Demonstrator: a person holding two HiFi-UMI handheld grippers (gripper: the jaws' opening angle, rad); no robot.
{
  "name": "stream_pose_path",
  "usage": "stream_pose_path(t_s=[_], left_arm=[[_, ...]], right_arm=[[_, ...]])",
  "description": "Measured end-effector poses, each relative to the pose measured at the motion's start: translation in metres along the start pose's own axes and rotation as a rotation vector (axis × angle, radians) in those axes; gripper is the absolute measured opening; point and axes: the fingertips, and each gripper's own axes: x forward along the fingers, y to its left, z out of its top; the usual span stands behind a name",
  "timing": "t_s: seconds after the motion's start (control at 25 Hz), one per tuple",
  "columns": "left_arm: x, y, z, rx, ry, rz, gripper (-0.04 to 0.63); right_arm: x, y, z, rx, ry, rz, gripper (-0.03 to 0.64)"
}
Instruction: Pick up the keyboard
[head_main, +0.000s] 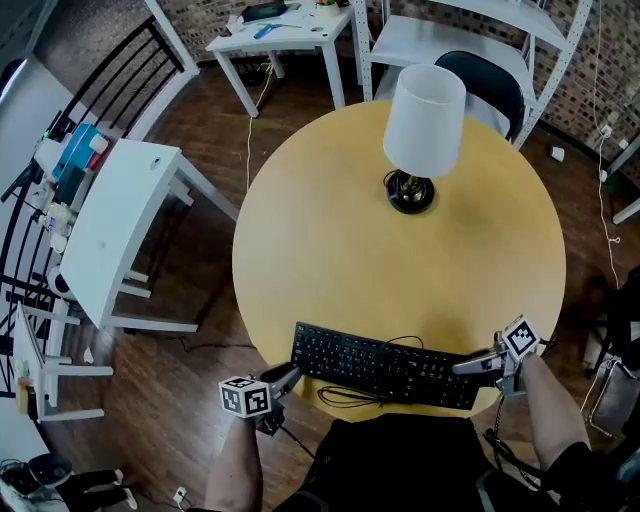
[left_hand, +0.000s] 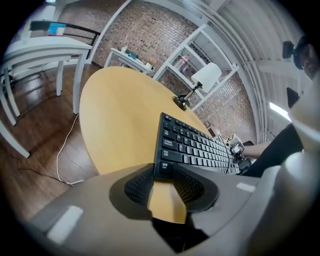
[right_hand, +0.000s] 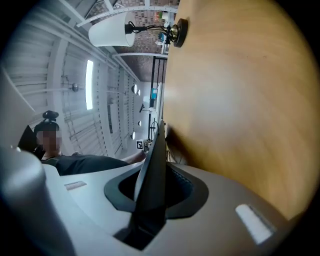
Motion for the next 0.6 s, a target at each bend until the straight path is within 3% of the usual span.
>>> stream_pose_path(t_s=[0.2,0.32,0.6], left_arm=[[-0.002,-0.002,0.0,0.012,0.038,-0.015,0.111],[-0.004,-0.014,0.014,0.019,-0.012,-0.017,0.103],[-0.022,-0.047,0.071,0.155,-0.062,-0.002,0.102]], right_arm=[[0.001,0.008,-0.002,-0.037,-0.005,0.0,0.089],[-0.004,0.034,0.007,-0.111,0.005,0.024,0.089],[-0.026,0.06,0.015,-0.197,-0.061,0.029,0.089]])
